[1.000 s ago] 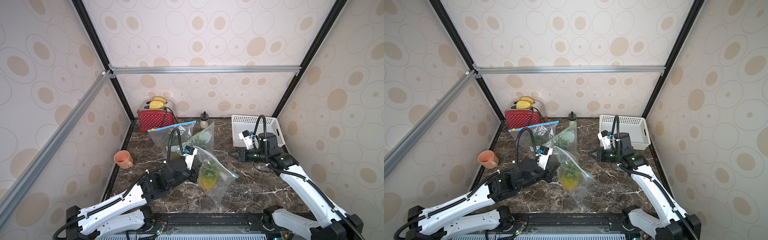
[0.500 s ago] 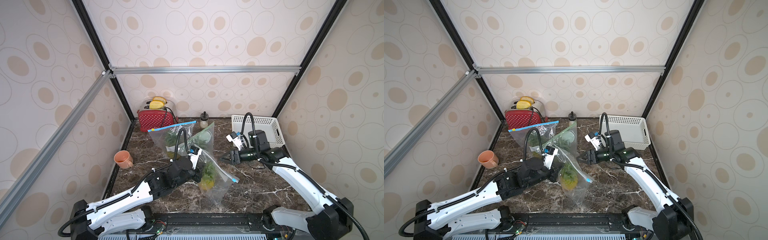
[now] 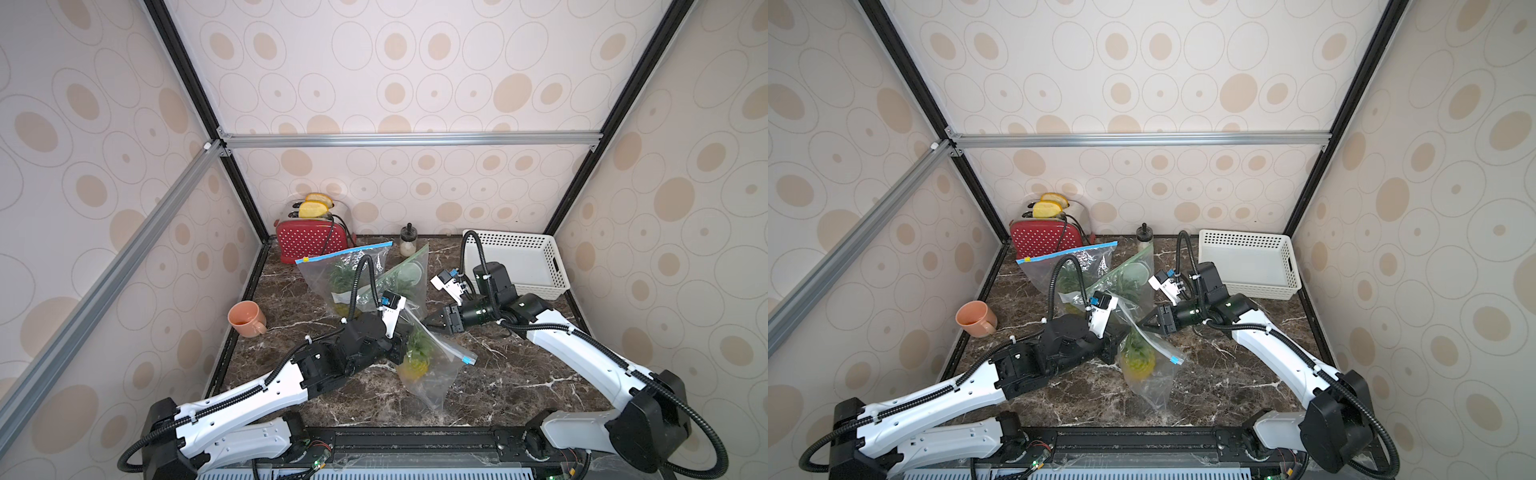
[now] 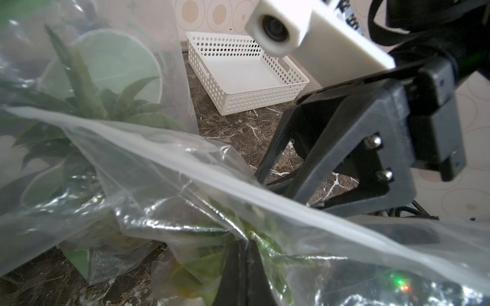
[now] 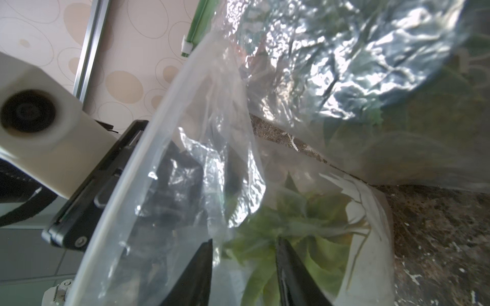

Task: Open the zip-top bag and take out the pineapple
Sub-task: Open the zipper of the food storage bag at the center of the board.

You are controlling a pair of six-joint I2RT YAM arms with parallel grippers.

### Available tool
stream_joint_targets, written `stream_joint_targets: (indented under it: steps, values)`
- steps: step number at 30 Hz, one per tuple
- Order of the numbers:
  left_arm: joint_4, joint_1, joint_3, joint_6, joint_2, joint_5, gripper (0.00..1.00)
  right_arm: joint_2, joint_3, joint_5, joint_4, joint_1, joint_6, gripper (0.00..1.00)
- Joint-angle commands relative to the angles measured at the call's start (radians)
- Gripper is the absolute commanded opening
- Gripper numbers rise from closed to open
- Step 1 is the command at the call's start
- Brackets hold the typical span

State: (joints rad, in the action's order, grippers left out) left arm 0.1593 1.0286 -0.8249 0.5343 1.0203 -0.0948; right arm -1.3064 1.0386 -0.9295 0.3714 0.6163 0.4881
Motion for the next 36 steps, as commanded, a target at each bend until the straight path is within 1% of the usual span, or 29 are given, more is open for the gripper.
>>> stream_joint_targets:
  steps: [1, 4, 6, 7, 8, 13, 16, 21, 28, 36]
  values:
    - [-0.06, 0.01, -0.022, 0.007, 0.002, 0.009, 0.0, -0.011, 0.008, -0.009, -0.034, 0.01, 0.008, 0.48]
    - [-0.078, 0.01, -0.025, 0.008, 0.015, 0.016, 0.0, -0.018, 0.018, -0.011, -0.028, 0.014, 0.003, 0.55]
    - [-0.088, 0.009, -0.029, 0.007, 0.028, 0.023, 0.0, -0.023, 0.019, -0.011, -0.029, 0.018, 0.002, 0.56]
    - [-0.093, 0.01, -0.033, 0.007, 0.038, 0.028, 0.0, -0.025, 0.019, -0.011, -0.029, 0.019, 0.003, 0.55]
    - [-0.096, 0.009, -0.036, 0.006, 0.045, 0.03, 0.0, -0.028, 0.018, -0.011, -0.03, 0.019, 0.003, 0.51]
    - [-0.096, 0.01, -0.042, 0.003, 0.054, 0.031, 0.0, -0.031, 0.012, 0.001, -0.033, 0.02, 0.009, 0.17]
    - [-0.067, 0.01, -0.039, 0.004, 0.034, 0.014, 0.0, -0.017, 0.01, 0.018, -0.033, 0.02, 0.011, 0.09]
    - [0.036, 0.01, -0.02, 0.001, -0.056, -0.046, 0.0, 0.02, 0.025, 0.047, -0.001, 0.019, 0.003, 0.05]
    - [0.153, 0.01, 0.028, 0.018, -0.192, -0.134, 0.0, 0.051, 0.033, 0.093, 0.024, 0.007, 0.004, 0.04]
    - [0.169, 0.01, 0.077, 0.048, -0.23, -0.152, 0.0, 0.058, 0.025, 0.112, 0.011, -0.021, 0.026, 0.01]
